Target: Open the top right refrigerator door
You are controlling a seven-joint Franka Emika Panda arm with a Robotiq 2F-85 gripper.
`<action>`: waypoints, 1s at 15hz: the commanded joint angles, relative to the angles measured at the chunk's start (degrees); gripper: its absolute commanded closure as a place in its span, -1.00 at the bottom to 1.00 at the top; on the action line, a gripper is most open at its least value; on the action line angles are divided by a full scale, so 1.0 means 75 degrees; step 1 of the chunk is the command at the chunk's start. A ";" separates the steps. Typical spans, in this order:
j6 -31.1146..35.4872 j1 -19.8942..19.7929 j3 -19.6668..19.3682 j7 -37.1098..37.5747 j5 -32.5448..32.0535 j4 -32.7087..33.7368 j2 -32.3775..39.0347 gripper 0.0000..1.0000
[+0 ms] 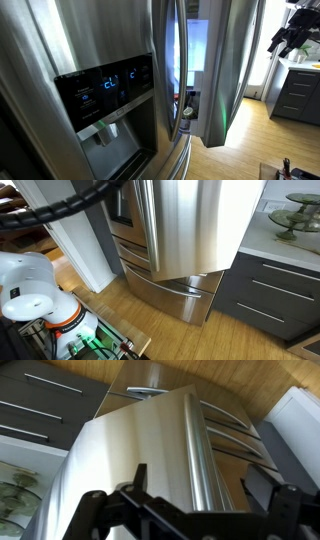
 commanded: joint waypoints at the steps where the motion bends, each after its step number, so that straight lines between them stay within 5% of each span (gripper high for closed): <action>1: 0.0006 0.0109 0.0158 0.1357 -0.0273 0.0079 -0.0391 -1.00; 10: -0.0409 0.0553 0.0289 0.3559 -0.0635 0.0393 -0.0588 -1.00; 15: -0.0209 0.0801 0.0180 0.3571 -0.0659 0.0350 -0.0631 -1.00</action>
